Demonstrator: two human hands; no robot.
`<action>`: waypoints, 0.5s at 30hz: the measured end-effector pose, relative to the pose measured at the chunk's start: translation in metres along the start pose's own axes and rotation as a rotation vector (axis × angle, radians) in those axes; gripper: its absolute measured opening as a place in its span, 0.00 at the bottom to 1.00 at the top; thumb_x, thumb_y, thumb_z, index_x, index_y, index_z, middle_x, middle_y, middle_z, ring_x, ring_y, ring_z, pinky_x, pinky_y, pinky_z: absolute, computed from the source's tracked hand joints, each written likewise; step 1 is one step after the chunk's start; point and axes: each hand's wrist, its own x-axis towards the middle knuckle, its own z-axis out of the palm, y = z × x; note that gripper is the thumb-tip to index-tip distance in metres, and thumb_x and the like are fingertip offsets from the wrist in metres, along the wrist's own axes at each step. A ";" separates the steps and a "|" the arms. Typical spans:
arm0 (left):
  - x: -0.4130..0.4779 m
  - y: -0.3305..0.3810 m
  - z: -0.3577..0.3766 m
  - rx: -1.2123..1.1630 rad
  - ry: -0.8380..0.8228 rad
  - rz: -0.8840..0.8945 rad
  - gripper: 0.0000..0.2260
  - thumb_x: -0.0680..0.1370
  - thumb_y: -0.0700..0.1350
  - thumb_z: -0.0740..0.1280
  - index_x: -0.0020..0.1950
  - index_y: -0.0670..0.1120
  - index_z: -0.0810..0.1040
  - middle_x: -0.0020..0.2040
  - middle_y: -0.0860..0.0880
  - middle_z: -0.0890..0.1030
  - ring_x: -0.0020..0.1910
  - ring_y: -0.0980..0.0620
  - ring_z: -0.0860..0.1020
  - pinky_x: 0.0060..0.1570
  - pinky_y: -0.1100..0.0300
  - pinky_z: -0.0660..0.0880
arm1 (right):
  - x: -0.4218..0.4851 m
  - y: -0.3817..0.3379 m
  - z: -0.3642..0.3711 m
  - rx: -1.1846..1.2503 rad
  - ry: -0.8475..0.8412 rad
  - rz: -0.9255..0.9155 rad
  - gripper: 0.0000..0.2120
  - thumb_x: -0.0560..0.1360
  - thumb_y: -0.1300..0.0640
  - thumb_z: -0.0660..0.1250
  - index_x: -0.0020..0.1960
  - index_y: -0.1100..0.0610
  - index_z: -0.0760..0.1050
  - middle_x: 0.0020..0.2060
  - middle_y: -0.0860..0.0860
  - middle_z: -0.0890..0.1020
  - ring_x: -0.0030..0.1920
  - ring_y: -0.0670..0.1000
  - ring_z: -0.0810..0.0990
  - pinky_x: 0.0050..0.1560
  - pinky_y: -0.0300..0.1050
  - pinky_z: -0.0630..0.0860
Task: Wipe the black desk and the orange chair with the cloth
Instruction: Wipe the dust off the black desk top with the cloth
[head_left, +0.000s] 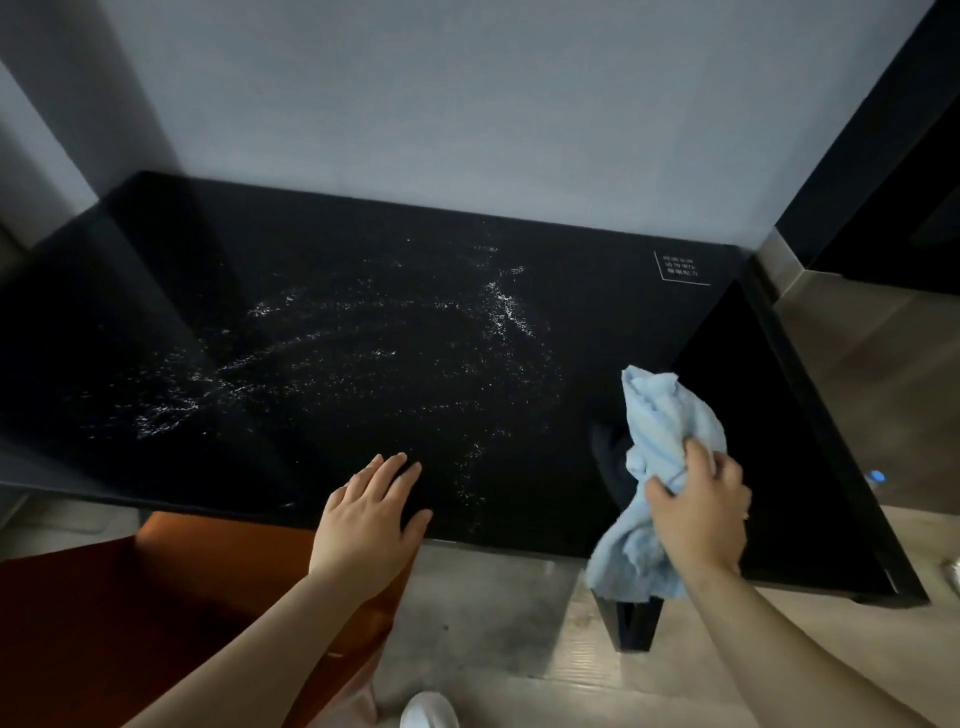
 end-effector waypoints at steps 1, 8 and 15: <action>0.000 0.000 0.000 -0.002 -0.001 -0.001 0.27 0.79 0.62 0.50 0.76 0.56 0.50 0.77 0.56 0.51 0.76 0.54 0.46 0.73 0.56 0.50 | -0.008 -0.002 0.005 -0.032 -0.015 -0.004 0.27 0.70 0.56 0.71 0.67 0.56 0.68 0.64 0.61 0.67 0.58 0.64 0.68 0.43 0.50 0.68; -0.005 0.004 -0.006 -0.033 -0.022 -0.020 0.27 0.80 0.60 0.52 0.77 0.55 0.52 0.77 0.55 0.52 0.76 0.53 0.46 0.73 0.55 0.49 | -0.060 -0.064 0.029 0.194 -0.239 -0.381 0.23 0.70 0.54 0.69 0.65 0.51 0.70 0.64 0.51 0.69 0.60 0.54 0.70 0.44 0.43 0.73; -0.008 0.003 -0.009 -0.079 -0.100 -0.019 0.25 0.81 0.56 0.53 0.77 0.54 0.50 0.78 0.54 0.49 0.76 0.52 0.43 0.73 0.54 0.45 | -0.001 -0.015 -0.003 0.032 -0.028 -0.082 0.23 0.73 0.57 0.68 0.67 0.53 0.70 0.68 0.57 0.66 0.60 0.65 0.66 0.48 0.53 0.70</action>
